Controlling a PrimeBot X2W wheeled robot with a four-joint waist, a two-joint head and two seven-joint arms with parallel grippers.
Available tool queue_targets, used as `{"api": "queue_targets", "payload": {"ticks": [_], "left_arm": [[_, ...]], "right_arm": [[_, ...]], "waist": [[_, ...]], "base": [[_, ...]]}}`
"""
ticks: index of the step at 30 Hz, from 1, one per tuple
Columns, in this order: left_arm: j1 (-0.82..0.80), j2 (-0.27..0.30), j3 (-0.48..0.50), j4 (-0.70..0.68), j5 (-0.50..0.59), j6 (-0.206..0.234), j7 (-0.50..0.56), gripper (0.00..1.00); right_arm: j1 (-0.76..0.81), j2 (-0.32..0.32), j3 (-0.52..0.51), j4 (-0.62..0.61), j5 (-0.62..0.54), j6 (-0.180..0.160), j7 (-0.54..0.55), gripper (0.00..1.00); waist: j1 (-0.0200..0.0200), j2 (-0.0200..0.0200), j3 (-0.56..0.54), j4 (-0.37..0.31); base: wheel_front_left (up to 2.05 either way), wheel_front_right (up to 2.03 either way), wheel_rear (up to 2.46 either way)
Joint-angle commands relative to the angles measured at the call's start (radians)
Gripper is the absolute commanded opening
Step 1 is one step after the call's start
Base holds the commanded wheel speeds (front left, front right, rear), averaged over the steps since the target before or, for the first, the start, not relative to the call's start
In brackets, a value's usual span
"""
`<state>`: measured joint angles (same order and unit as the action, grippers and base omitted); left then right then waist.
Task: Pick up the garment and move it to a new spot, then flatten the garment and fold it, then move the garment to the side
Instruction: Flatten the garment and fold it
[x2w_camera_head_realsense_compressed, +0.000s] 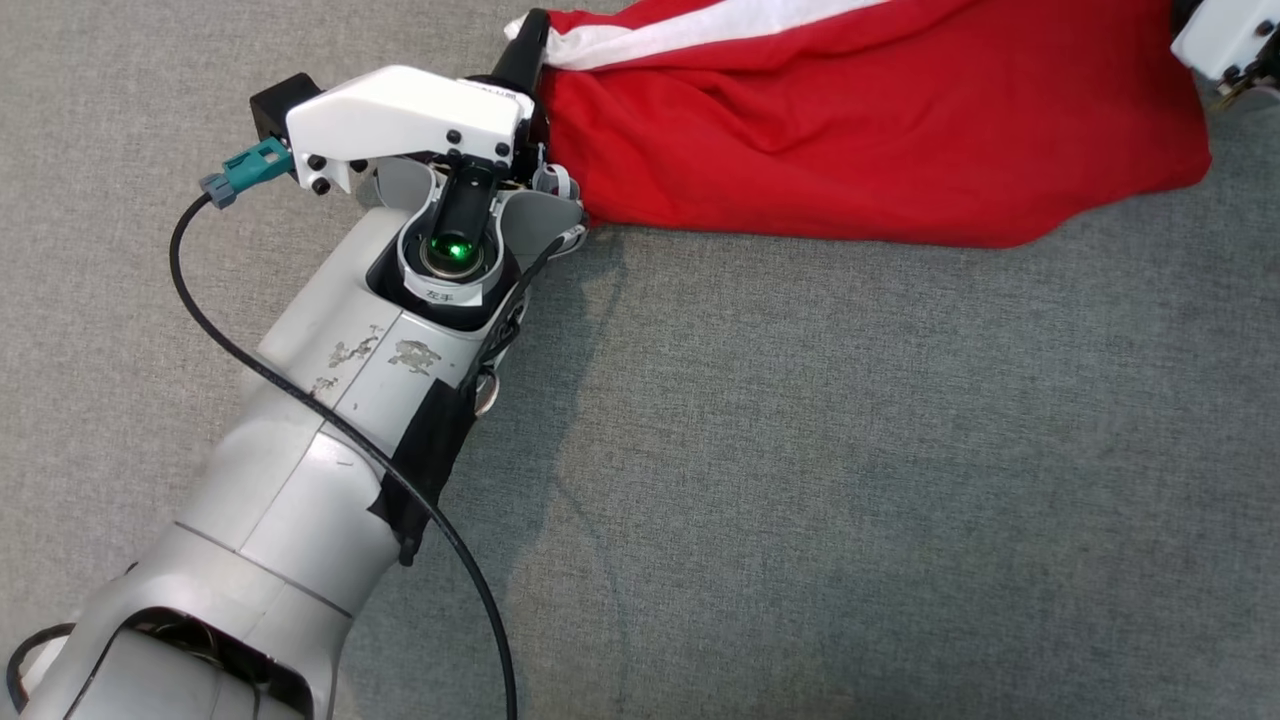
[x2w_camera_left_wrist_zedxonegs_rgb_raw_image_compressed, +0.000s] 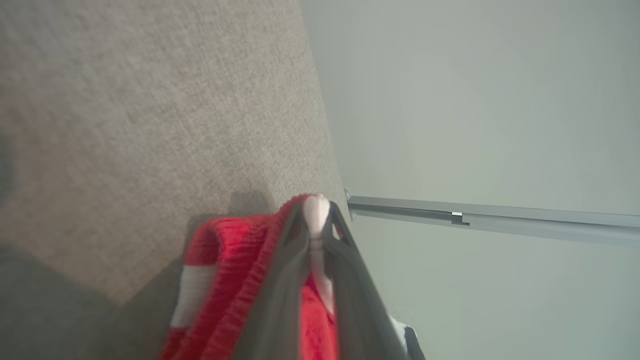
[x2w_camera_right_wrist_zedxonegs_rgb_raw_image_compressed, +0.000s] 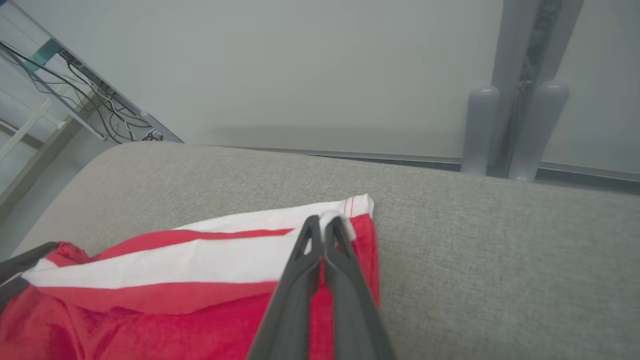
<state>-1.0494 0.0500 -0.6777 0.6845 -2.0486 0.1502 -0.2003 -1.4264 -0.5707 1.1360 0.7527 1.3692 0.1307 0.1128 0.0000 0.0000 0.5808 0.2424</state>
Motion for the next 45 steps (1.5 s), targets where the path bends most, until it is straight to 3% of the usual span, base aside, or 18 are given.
{"api": "queue_targets", "payload": {"ticks": [1,13,14,15,16,17,18,19,31,37,38,40,45], "left_arm": [[-0.01,0.003,-0.003,0.005,-0.005,-0.008,-0.003,0.0],[-0.055,0.003,-0.046,0.034,-0.073,-0.059,-0.039,0.0],[-0.06,0.003,-0.049,0.037,-0.077,-0.065,-0.043,0.1],[-0.065,0.003,-0.053,0.038,-0.082,-0.068,-0.044,0.27],[-0.07,0.002,-0.062,0.037,-0.083,-0.076,-0.044,0.56],[-0.07,0.001,-0.073,0.033,-0.084,-0.081,-0.044,1.0],[-0.07,0.001,-0.084,0.032,-0.085,-0.086,-0.044,1.0],[-0.076,0.002,-0.094,0.037,-0.077,-0.091,-0.047,1.0],[-0.064,0.004,-0.147,0.099,-0.042,-0.13,-0.063,1.0],[-0.044,0.004,-0.165,0.161,0.068,-0.153,-0.064,1.0],[-0.036,0.004,-0.152,0.197,0.141,-0.169,-0.064,1.0],[-0.032,0.007,-0.134,0.216,0.188,-0.18,-0.064,1.0],[0.003,0.044,0.016,0.26,0.543,-0.203,-0.065,1.0]], "right_arm": [[-0.007,-0.005,0.0,0.003,-0.003,0.0,-0.008,0.0],[-0.041,-0.008,0.027,0.038,-0.025,0.0,-0.09,0.0],[-0.042,-0.007,0.03,0.041,-0.026,0.0,-0.096,0.0],[-0.042,-0.005,0.033,0.046,-0.026,0.0,-0.1,0.0],[-0.042,-0.003,0.036,0.051,-0.026,0.0,-0.106,0.0],[-0.042,-0.001,0.039,0.055,-0.025,0.0,-0.109,0.0],[-0.041,0.001,0.044,0.058,-0.029,0.0,-0.12,0.15],[-0.039,0.003,0.045,0.064,-0.029,0.0,-0.127,1.0],[-0.012,0.015,0.085,0.142,-0.075,0.0,-0.259,1.0],[0.028,0.008,0.096,0.143,-0.133,0.0,-0.358,1.0],[0.049,0.003,0.088,0.141,-0.171,0.0,-0.377,1.0],[0.057,0.0,0.073,0.132,-0.202,0.0,-0.378,1.0],[0.184,-0.023,-0.194,0.035,-0.432,0.0,-0.379,1.0]], "waist": [[0.0,0.0,0.001,0.001],[0.0,0.0,0.018,0.011],[0.0,0.0,0.02,0.012],[0.0,0.0,0.021,0.012],[0.0,0.0,0.021,0.013],[0.0,0.0,0.021,0.013],[0.0,0.0,0.021,0.013],[0.0,0.0,0.02,0.014],[0.0,0.0,-0.025,0.012],[0.0,0.0,-0.075,0.002],[0.0,0.0,-0.102,-0.006],[0.0,0.0,-0.116,-0.011],[0.0,0.0,-0.186,-0.045]], "base": [[0.0,0.0,0.0],[0.0,0.0,0.0],[0.0,0.0,0.0],[0.0,0.0,0.0],[0.0,0.0,0.0],[0.0,0.0,0.0],[0.0,0.0,0.0],[0.0,0.0,0.0],[0.0,0.0,0.0],[0.0,0.0,0.0],[0.0,0.0,0.0],[0.0,0.0,0.0],[0.0,0.0,0.0]]}}
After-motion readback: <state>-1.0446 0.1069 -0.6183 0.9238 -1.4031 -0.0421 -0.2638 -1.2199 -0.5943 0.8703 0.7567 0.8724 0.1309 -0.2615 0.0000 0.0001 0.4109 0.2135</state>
